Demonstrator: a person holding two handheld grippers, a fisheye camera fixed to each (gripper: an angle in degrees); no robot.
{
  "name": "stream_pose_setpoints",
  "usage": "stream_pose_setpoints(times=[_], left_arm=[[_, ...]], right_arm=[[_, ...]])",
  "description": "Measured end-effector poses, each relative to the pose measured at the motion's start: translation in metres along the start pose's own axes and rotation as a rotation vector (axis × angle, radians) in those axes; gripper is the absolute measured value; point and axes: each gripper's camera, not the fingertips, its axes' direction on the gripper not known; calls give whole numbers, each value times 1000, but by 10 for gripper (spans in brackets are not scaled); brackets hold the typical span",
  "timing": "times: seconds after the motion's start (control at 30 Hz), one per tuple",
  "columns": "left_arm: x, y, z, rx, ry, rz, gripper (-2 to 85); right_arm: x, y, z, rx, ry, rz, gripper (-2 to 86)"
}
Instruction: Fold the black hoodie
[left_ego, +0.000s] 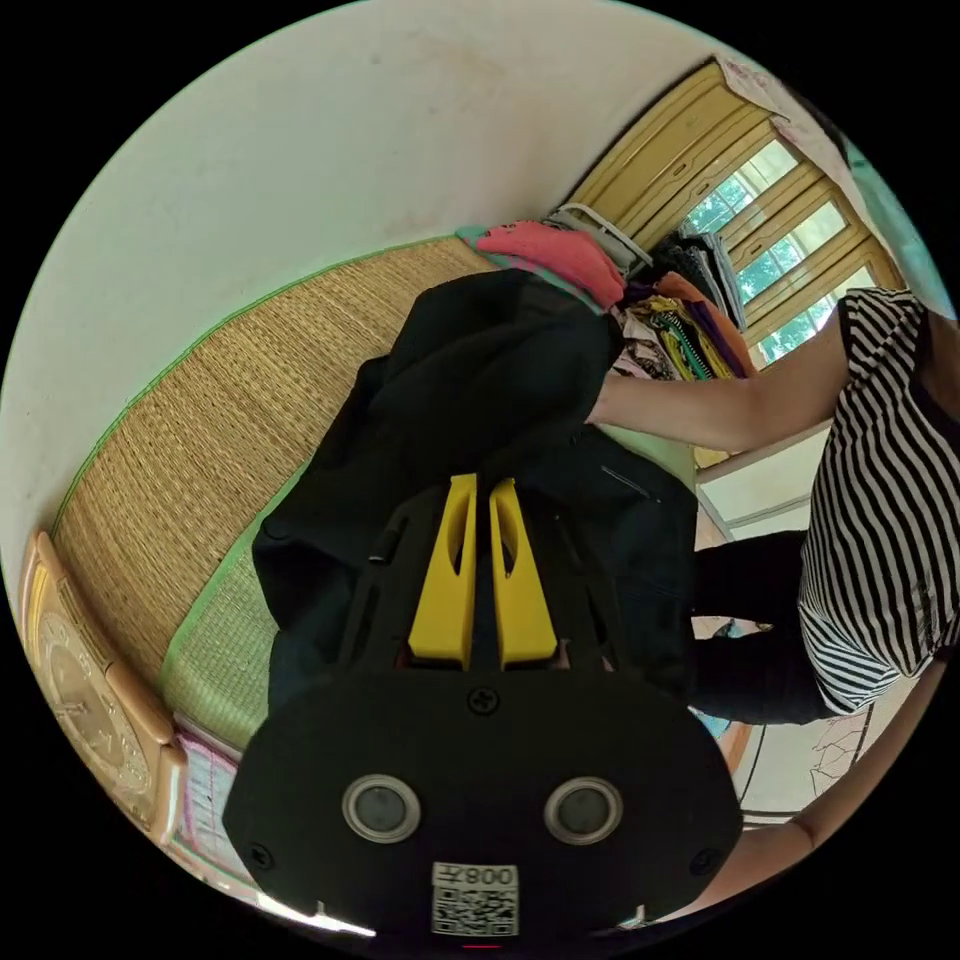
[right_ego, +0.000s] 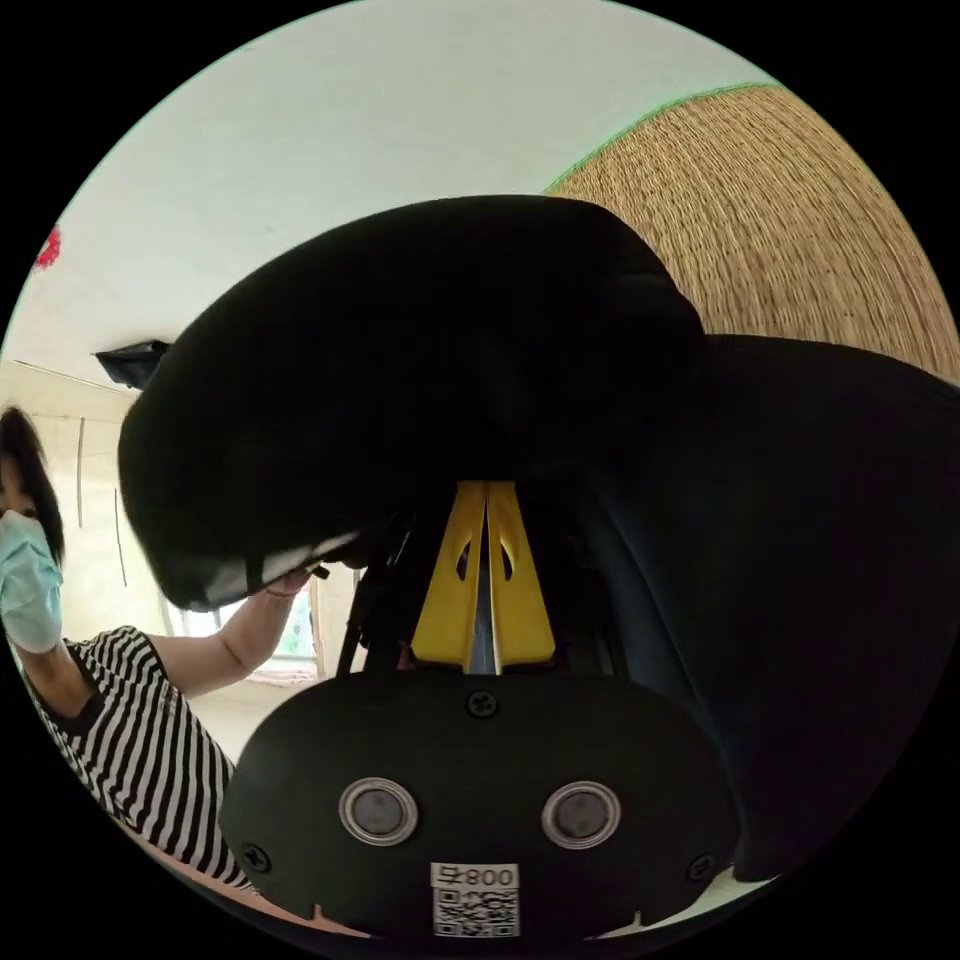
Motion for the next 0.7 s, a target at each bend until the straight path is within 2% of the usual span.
stream_pose_setpoints(times=[0.1, 0.17, 0.3, 0.4, 0.5, 0.7], left_arm=[[1, 17, 17, -101, -59, -16, 14], [-4, 33, 30, -144, -70, -57, 13], [-9, 55, 52, -183, -69, -106, 15], [-14, 72, 67, -187, -65, -174, 19], [-20, 95, 62, -77, -18, -293, 24], [-34, 166, 53, 286, 190, -581, 39]], right_arm=[[21, 18, 15, -121, -5, 69, 2], [34, 47, 0, -131, 12, 105, 5], [65, 115, -70, 16, 3, 222, 24], [69, 136, -97, 98, -49, 214, 56], [72, 138, -90, 84, -53, 209, 77], [83, 120, -47, 15, -53, 210, 88]])
